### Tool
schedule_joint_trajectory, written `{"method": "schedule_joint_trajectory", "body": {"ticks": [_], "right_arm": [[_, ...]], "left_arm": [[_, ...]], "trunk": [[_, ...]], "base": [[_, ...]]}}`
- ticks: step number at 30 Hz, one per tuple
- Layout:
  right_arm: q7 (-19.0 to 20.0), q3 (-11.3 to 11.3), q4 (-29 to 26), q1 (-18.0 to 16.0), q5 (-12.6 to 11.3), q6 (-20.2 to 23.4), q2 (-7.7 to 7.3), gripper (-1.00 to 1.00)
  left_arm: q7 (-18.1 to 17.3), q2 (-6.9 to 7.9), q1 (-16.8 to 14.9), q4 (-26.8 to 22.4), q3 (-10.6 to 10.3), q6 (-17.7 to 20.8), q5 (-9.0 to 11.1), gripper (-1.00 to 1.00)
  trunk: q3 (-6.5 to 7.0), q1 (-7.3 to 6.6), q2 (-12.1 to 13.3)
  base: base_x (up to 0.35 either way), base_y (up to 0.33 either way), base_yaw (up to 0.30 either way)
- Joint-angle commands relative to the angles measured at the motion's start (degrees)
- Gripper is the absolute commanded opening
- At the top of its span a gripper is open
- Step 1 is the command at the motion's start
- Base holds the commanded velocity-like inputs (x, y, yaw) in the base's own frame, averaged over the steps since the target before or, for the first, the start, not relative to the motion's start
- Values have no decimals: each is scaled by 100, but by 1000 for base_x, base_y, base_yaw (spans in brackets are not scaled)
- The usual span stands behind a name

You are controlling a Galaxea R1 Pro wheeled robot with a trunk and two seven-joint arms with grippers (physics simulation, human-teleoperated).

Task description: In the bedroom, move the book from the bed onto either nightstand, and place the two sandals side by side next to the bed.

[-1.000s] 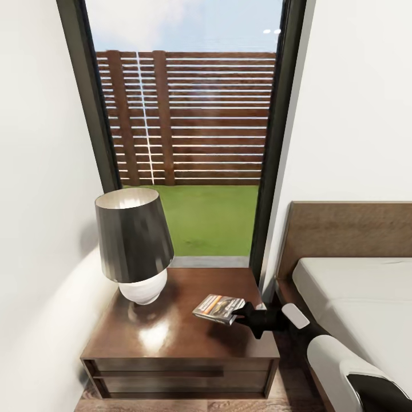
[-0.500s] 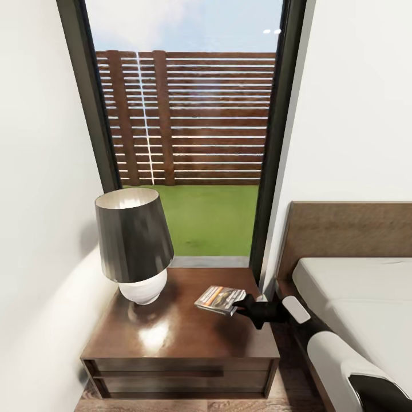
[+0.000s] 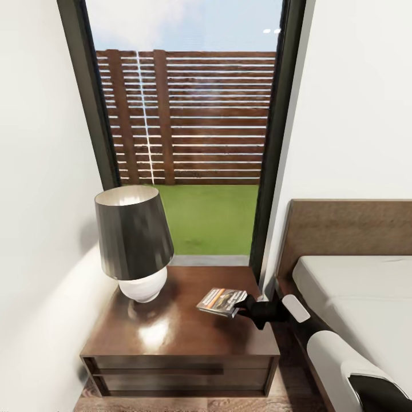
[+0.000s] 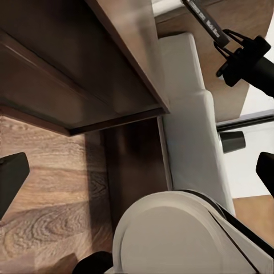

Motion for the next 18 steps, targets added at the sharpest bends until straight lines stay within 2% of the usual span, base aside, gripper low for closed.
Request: {"method": "schedule_joint_trajectory", "body": {"ticks": [1,18], "right_arm": [[-9,-37,-5,-3,-1,31,4,-100],[-54,-36,-8,-3,0,-1,6,-100]], "left_arm": [[-18,2,-3,2,-20,60,34,100],[-18,9,-2,2,-19,60,34,100]], "trunk": [[-24,21,-44],[-311,373,-686]], "base": [[0,0,0],[0,0,0]]}}
